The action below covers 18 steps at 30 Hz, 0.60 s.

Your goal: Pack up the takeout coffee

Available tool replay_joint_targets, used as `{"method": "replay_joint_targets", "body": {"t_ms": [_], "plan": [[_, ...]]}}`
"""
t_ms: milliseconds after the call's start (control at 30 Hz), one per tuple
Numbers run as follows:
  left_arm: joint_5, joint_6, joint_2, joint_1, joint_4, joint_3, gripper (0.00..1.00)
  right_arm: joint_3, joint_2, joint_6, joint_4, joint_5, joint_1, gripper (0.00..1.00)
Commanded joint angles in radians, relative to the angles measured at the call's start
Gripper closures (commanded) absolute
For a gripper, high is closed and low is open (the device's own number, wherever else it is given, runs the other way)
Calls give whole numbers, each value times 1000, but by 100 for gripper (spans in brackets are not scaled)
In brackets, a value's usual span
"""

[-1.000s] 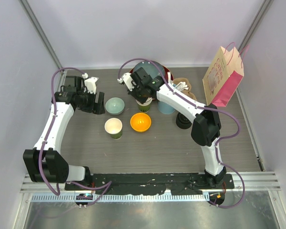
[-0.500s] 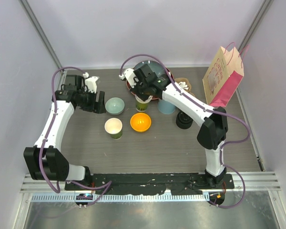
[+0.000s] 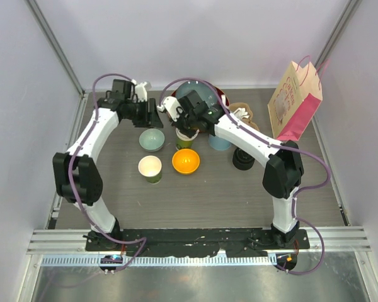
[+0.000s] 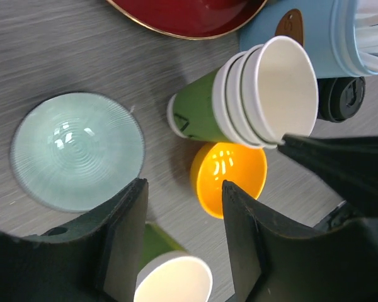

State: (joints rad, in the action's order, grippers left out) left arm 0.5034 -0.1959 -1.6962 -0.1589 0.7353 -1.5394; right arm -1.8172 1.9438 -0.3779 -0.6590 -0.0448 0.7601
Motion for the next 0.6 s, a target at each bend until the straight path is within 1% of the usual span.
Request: {"method": "replay_joint_targets", "body": {"t_ms": [0,133,367,567], "plan": [[60,-125,-80,-42,-53,-59,47,9,-42,-16,119,-15,7,99],[159,-177,-141,-53,-102,-48,47,22,-43,-16,130,-26,7,99],[222,-215,-178,-67,-163,-34,47,27,-36,-10,136,-35,7,99],[248,-227,-160,-67,-186,-24,47,33,-36,-12,136,-26,7,99]]}}
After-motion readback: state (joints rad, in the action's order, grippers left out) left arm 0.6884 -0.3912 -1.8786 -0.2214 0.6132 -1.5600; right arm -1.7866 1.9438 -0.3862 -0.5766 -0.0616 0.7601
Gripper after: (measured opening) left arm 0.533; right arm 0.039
